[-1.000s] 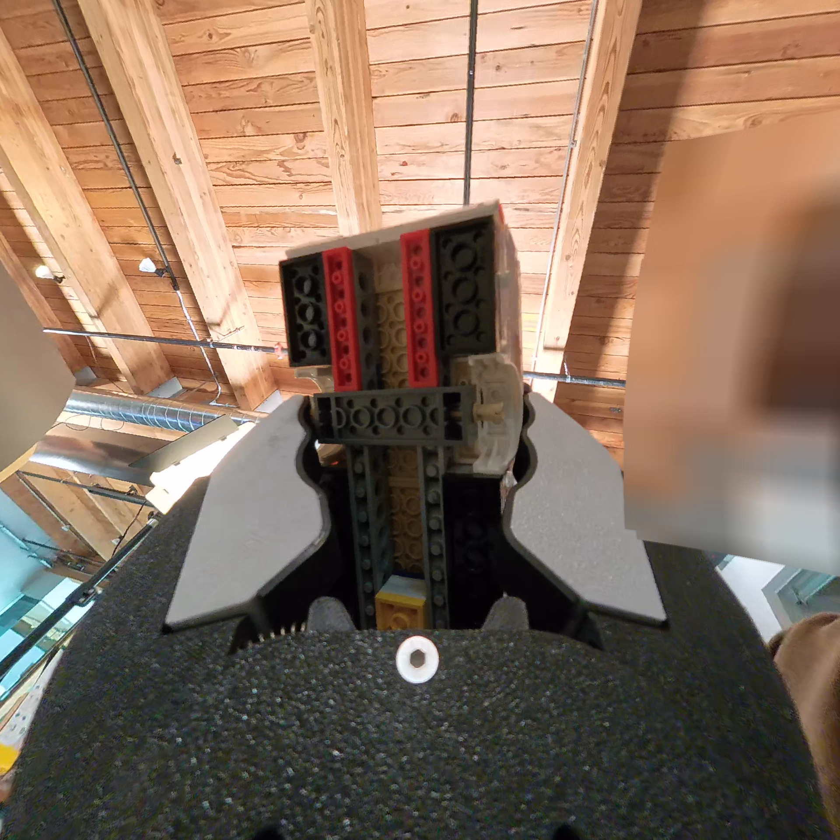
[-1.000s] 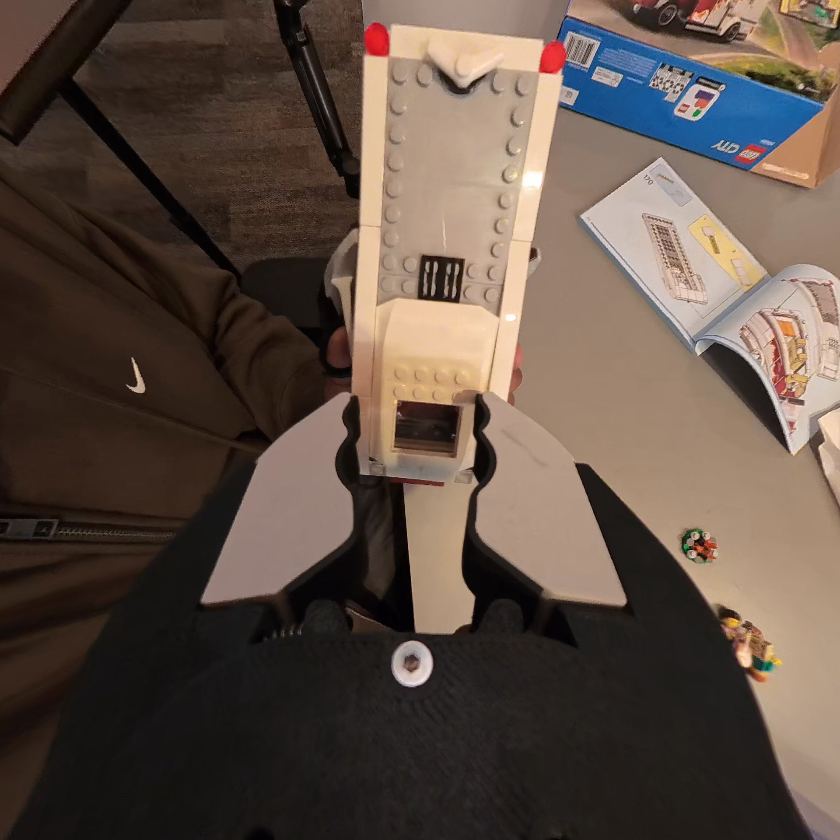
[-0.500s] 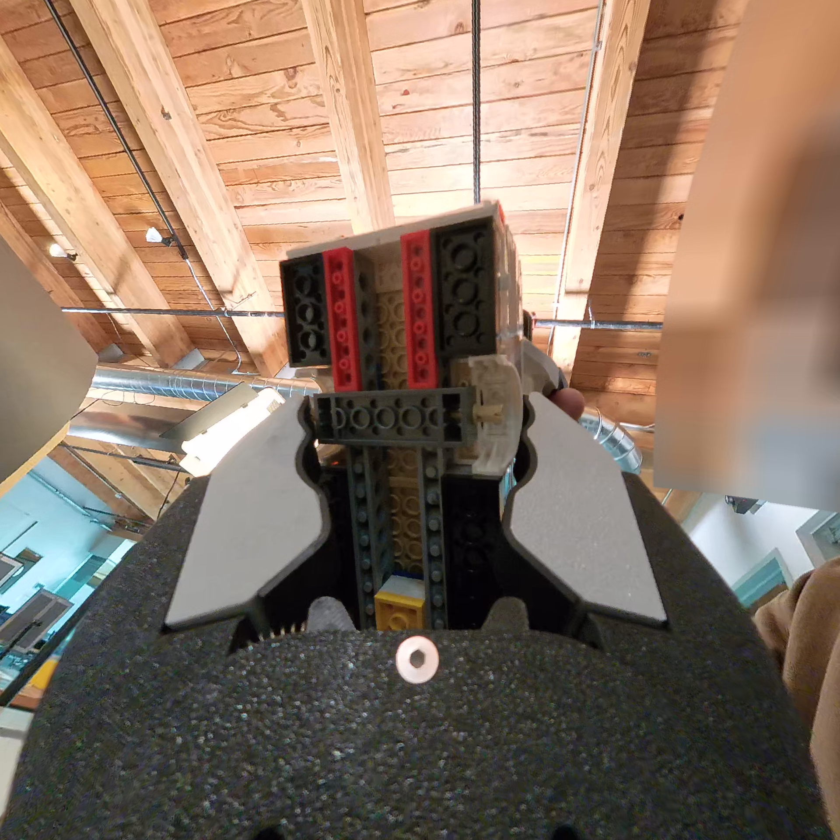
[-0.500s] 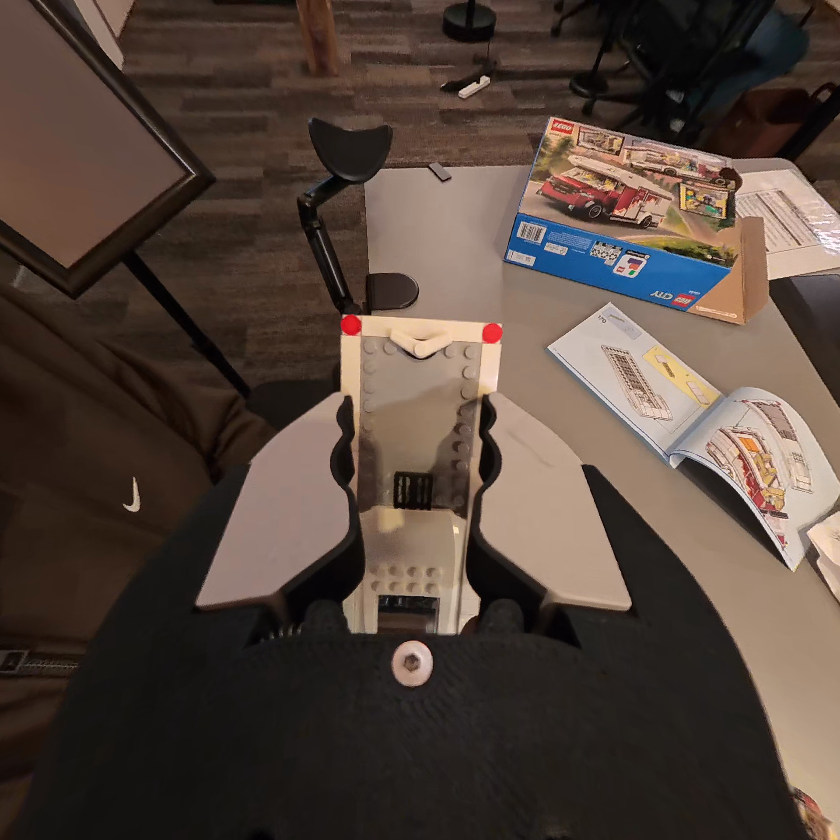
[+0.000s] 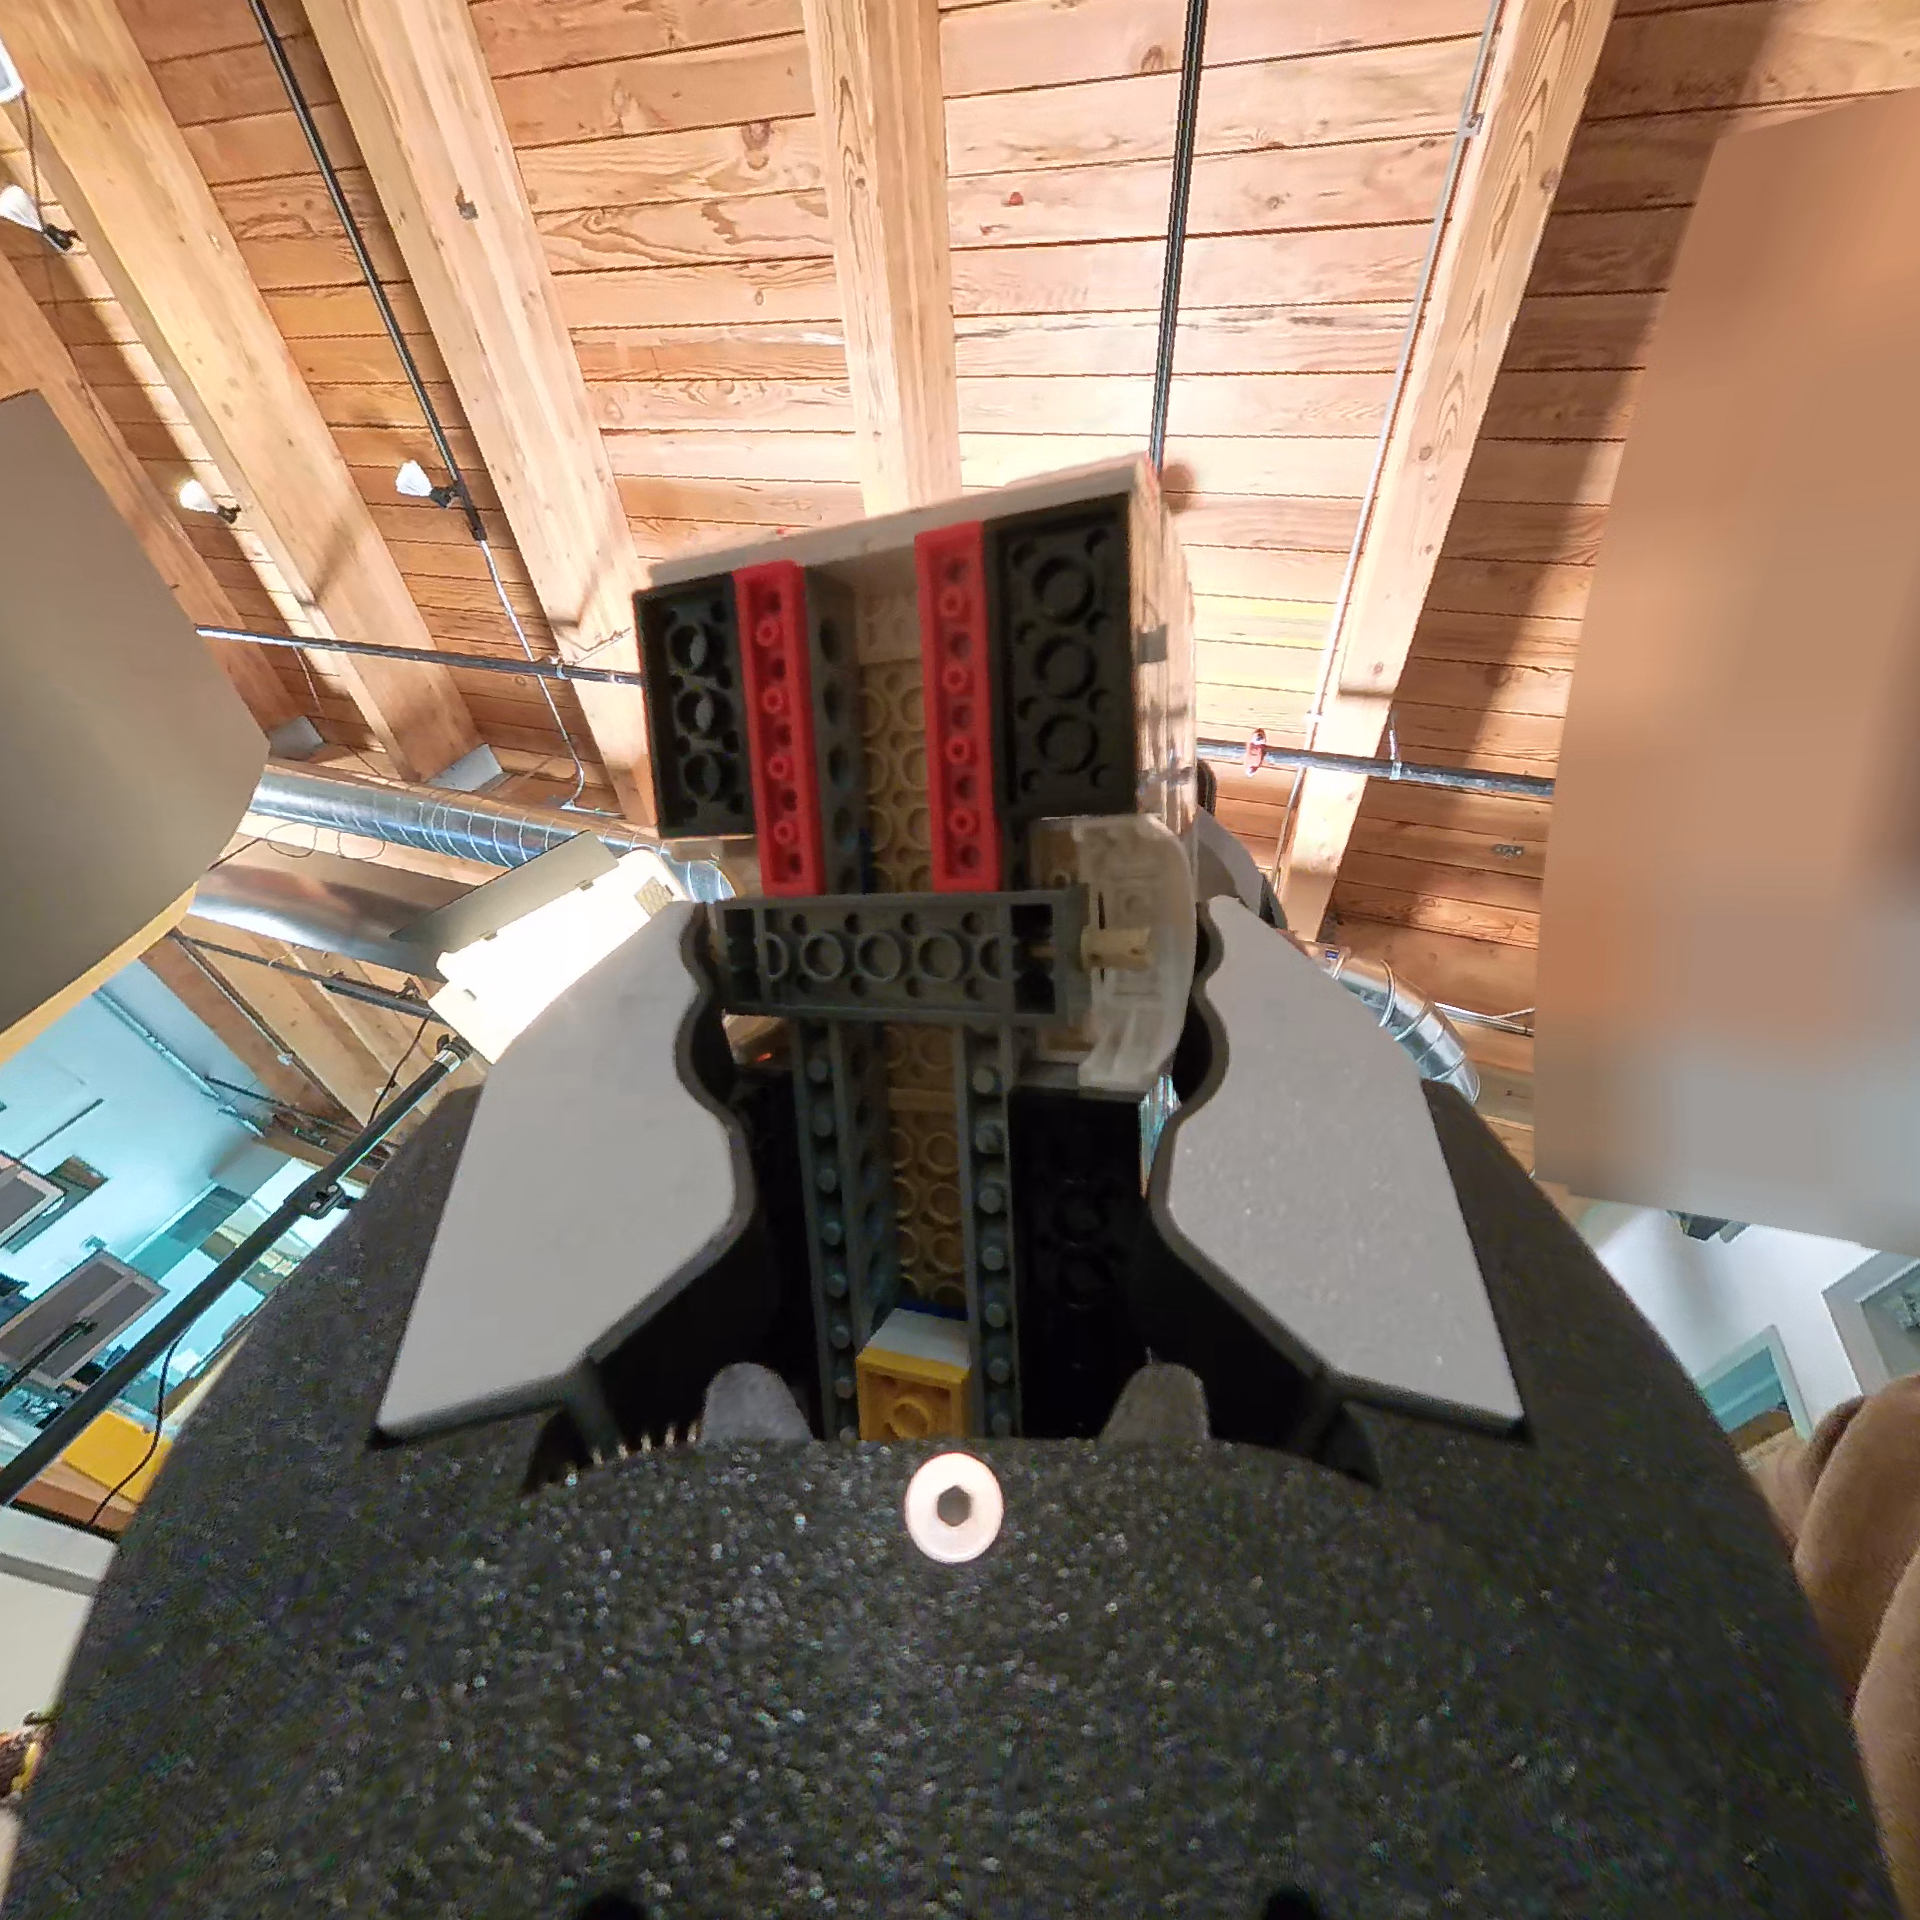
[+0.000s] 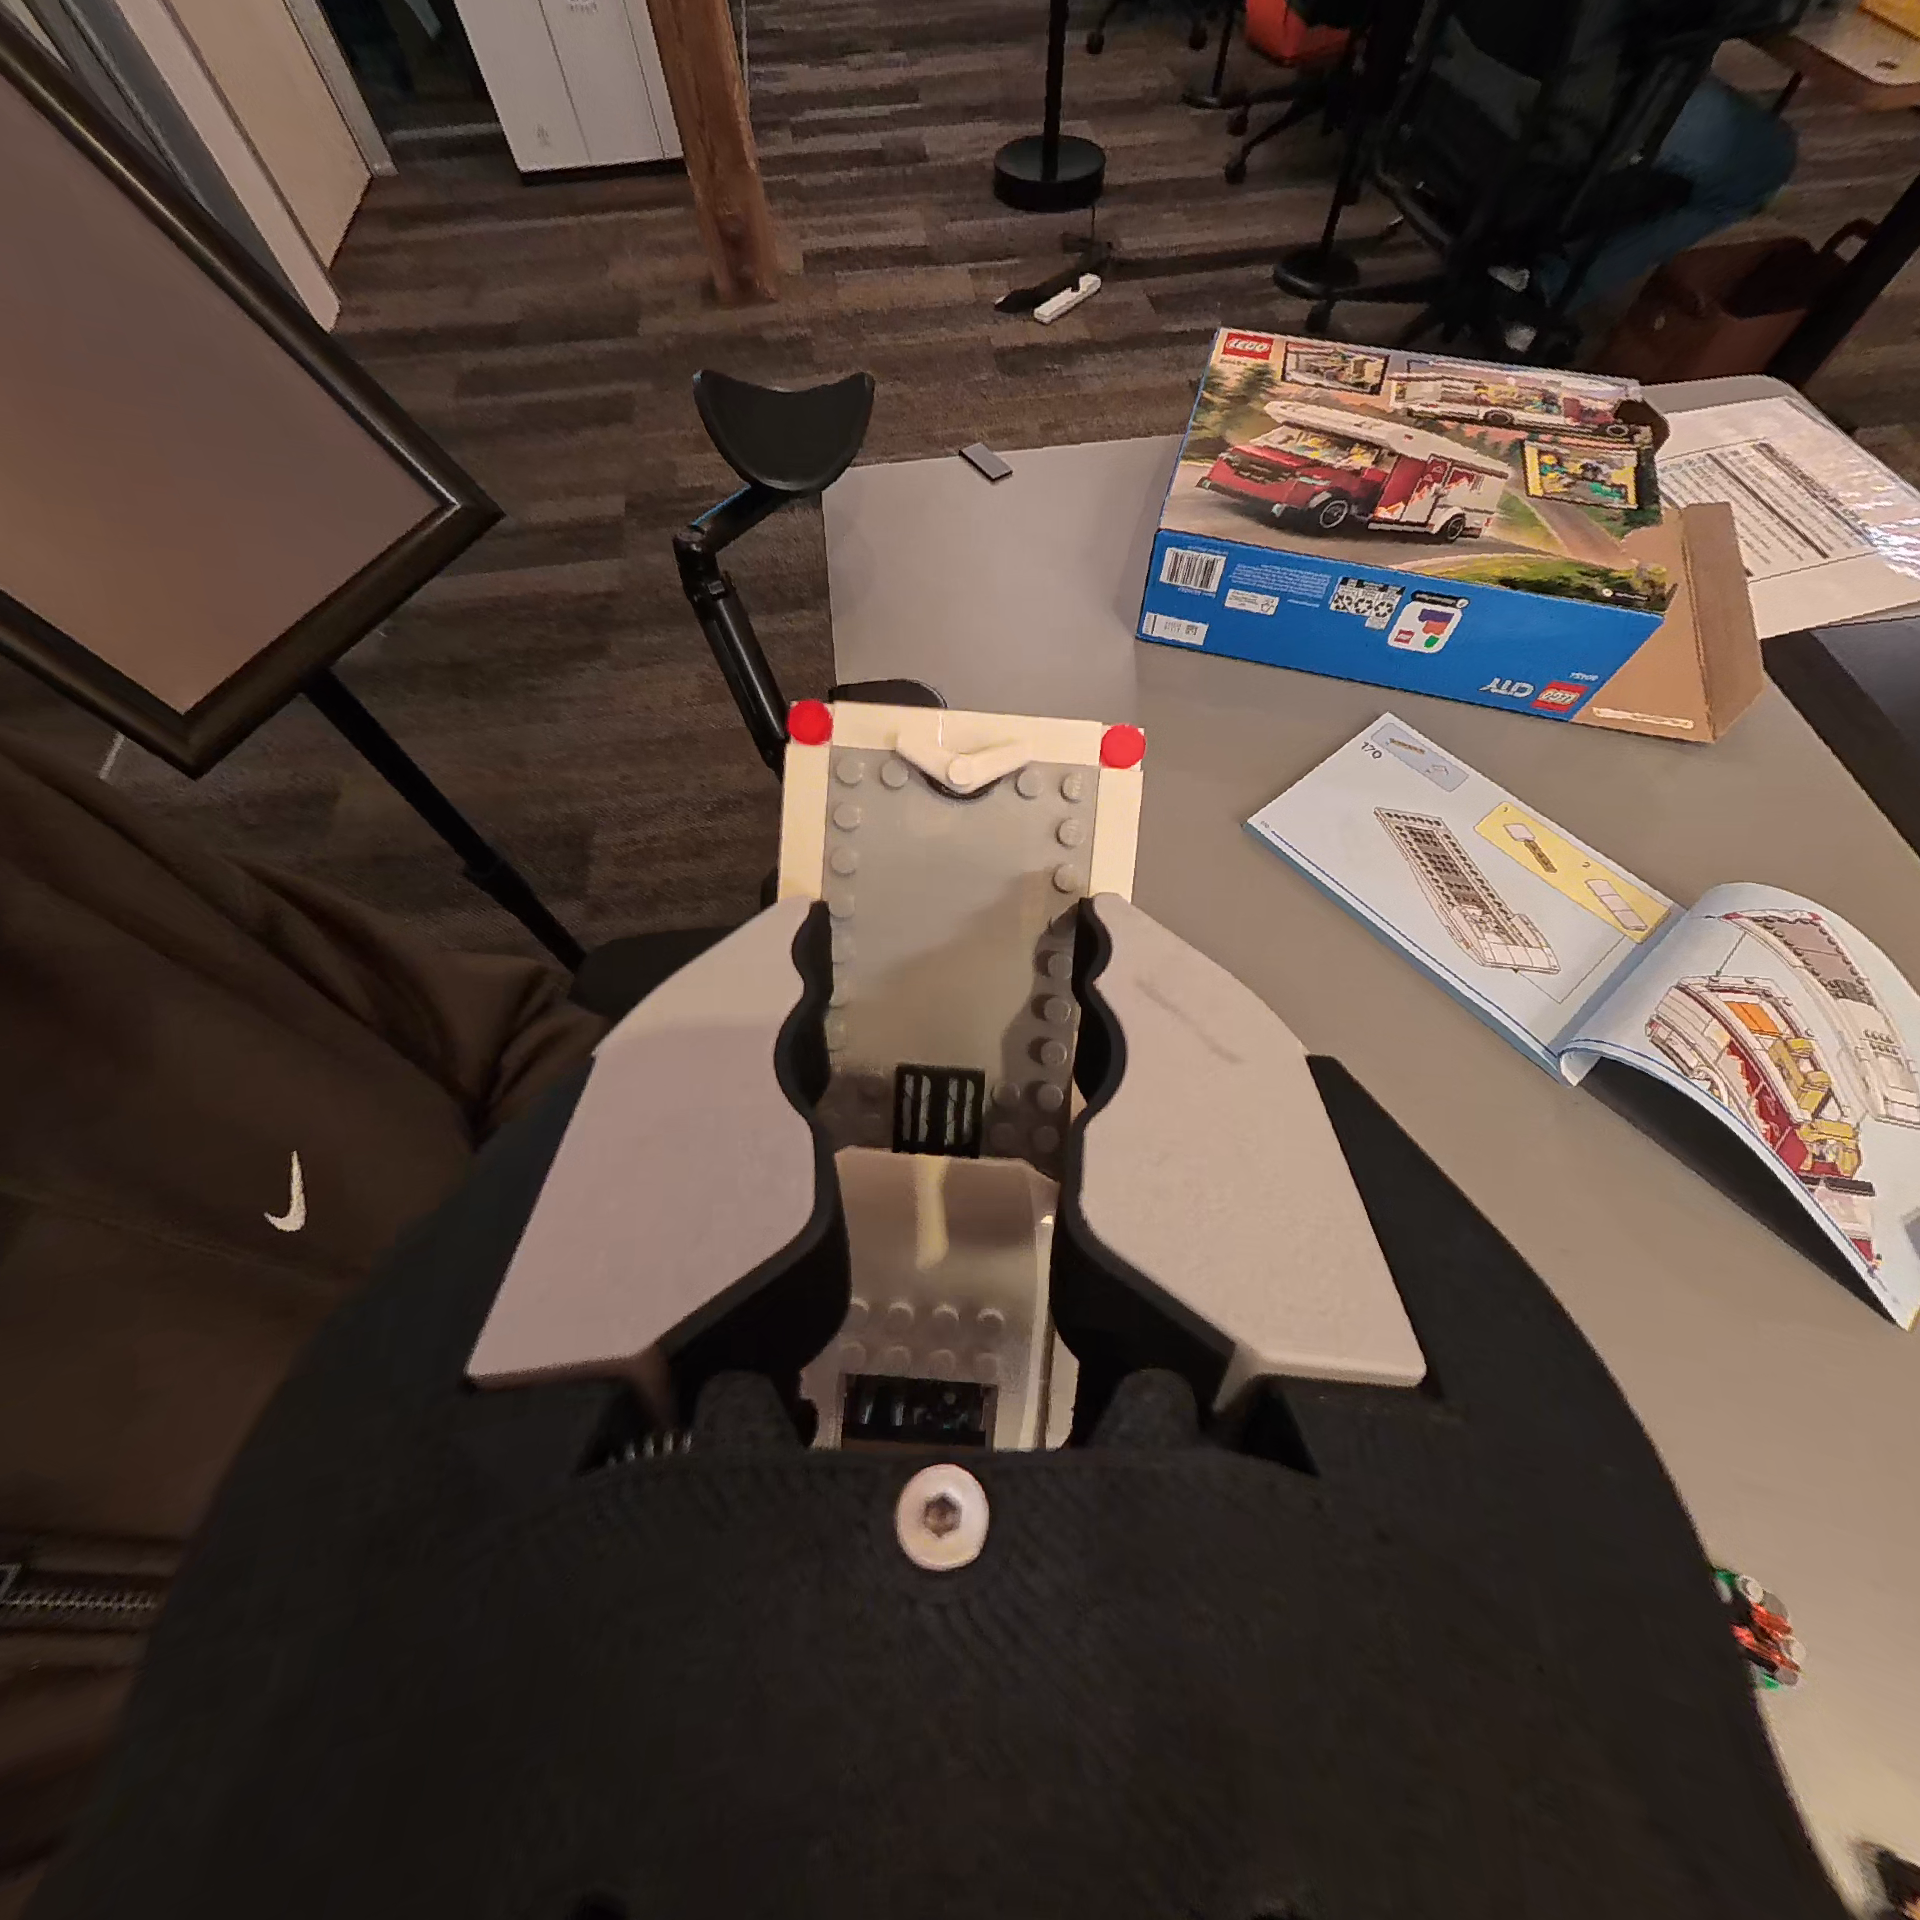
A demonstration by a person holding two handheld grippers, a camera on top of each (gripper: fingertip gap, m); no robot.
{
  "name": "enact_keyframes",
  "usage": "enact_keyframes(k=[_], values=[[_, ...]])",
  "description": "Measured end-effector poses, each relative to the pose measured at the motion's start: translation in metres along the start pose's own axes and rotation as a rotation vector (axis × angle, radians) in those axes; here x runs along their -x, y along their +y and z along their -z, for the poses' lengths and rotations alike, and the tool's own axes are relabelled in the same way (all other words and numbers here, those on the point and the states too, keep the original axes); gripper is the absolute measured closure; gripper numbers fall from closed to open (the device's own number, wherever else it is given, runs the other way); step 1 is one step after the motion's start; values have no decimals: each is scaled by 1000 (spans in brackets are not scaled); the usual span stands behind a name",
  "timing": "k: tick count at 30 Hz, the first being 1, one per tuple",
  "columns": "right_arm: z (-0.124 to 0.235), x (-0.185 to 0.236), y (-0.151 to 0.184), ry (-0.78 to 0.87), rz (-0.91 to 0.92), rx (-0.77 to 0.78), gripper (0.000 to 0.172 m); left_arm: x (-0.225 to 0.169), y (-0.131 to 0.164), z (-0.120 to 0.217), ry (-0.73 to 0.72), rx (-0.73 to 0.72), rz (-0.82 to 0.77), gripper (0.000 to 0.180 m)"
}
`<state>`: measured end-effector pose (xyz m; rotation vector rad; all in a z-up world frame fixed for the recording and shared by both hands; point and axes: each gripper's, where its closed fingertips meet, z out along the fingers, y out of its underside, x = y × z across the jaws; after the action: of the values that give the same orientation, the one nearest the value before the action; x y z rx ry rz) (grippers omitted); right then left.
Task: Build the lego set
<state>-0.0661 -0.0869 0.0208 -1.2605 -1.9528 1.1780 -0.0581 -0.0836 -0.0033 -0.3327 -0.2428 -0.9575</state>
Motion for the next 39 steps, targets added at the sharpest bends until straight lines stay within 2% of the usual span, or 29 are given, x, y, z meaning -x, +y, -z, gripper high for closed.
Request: enact_keyframes(k=[10,15,19,28,33,39], values=[[1,-5,3,8,-20,4,127,5,5,0,-22,10,42,95],[2,-16,7,7,-54,20,125,16,4,0,-3,26,249,95],[11,-24,11,-29,-122,-40,118,29,-4,5,20,23,461,95],[22,-83,37,-177,-498,-282,99,45,15,5,107,295,865,95],[22,-112,50,-270,-636,-361,92,58,24,-8,154,393,1029,95],[29,-144,52,-310,-720,-434,85,98,44,-25,116,512,1167,95]])
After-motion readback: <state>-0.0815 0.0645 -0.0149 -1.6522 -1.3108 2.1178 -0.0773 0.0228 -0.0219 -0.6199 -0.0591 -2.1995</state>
